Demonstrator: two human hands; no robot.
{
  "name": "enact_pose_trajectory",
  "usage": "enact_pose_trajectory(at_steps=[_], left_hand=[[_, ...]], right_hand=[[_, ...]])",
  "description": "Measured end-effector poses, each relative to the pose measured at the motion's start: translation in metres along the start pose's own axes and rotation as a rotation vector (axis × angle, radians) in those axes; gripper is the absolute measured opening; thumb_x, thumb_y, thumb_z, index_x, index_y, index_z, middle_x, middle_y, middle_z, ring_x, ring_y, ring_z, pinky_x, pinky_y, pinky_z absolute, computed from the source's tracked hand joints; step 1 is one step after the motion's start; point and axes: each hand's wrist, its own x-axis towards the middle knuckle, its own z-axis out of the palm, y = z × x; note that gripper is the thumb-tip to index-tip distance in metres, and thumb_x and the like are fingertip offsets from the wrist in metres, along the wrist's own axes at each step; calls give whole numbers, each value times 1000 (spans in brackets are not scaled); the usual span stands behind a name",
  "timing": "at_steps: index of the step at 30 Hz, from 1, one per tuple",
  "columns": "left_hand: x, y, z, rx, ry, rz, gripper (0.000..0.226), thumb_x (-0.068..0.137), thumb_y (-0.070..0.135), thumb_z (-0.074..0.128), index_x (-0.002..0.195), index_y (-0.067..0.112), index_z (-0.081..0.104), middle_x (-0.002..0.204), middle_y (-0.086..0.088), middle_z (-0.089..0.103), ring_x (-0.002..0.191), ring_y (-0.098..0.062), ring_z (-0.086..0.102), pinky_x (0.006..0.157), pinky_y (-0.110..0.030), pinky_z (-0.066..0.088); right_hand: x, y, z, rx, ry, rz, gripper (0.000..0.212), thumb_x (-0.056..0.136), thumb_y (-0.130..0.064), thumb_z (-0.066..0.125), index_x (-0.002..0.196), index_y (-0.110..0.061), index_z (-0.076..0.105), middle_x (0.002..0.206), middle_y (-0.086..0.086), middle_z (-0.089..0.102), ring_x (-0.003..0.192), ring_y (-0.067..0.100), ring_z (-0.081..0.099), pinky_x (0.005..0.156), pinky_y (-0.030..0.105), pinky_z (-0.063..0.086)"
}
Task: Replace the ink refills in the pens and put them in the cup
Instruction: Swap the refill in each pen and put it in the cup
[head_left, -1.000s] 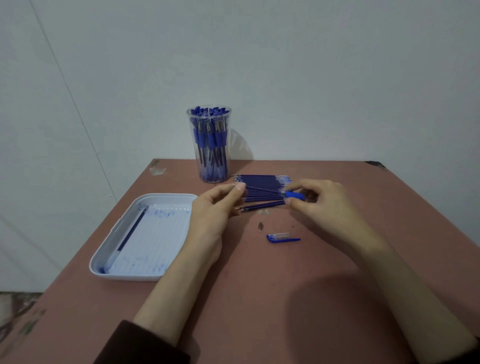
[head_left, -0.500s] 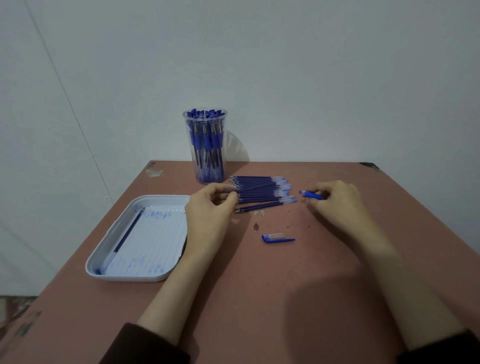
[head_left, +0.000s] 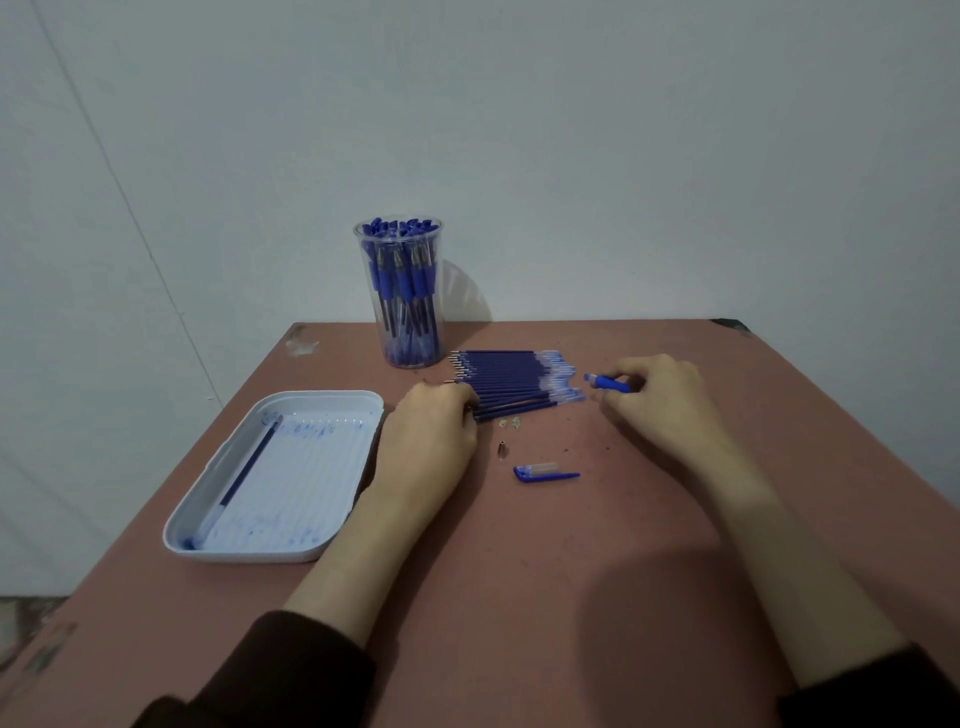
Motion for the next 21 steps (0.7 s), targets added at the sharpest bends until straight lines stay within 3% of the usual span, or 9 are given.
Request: enact_pose_trajectory(at_steps=[3,10,13,15,19,21], left_hand=[[5,0,0,142,16,4,28,90,13,47,108,17,68,98,-8,67,87,-27,59,61,-31,35],[12,-7,1,248,0,0,22,88,9,48,97,11,68,94,-11,66,91,-29,54,61,-32,34],[11,-10,-7,217,18,14,23,90,12,50,102,12,70,100,-8,67,96,-29,51,65,-34,35],[11,-14,-21,189,52,4,26,89,12,52,107,12,71,104,-9,69,99,-32,52,72,-37,40],[9,-41,-57,245,53,-108,28,86,6,54,108,11,71,108,-12,69,106,-34,56,84,-43,49],[3,-55,-75,360,-8,-171,27,87,6,54,108,10,71,112,-13,65,111,-34,52,84,-42,47]], right_hand=[[-1,-1,0,13,-2,-6,9,84,-23,63,83,-27,72,66,3,64,72,24,57,71,35,46],[2,-1,5,-10,-21,-44,12,86,-27,63,93,-27,73,68,-13,59,74,19,57,72,30,46],[1,-3,7,5,-21,-60,15,85,-21,62,93,-28,72,66,-18,57,73,17,55,70,27,40],[-1,-6,8,19,-26,-85,16,84,-20,62,93,-29,72,70,-11,63,74,19,56,69,27,39],[-6,-12,14,23,-37,-150,12,84,-24,64,91,-29,72,79,0,69,78,22,59,71,32,47],[-7,-14,19,29,-27,-181,10,84,-25,64,89,-29,72,79,0,69,79,22,60,73,36,50]])
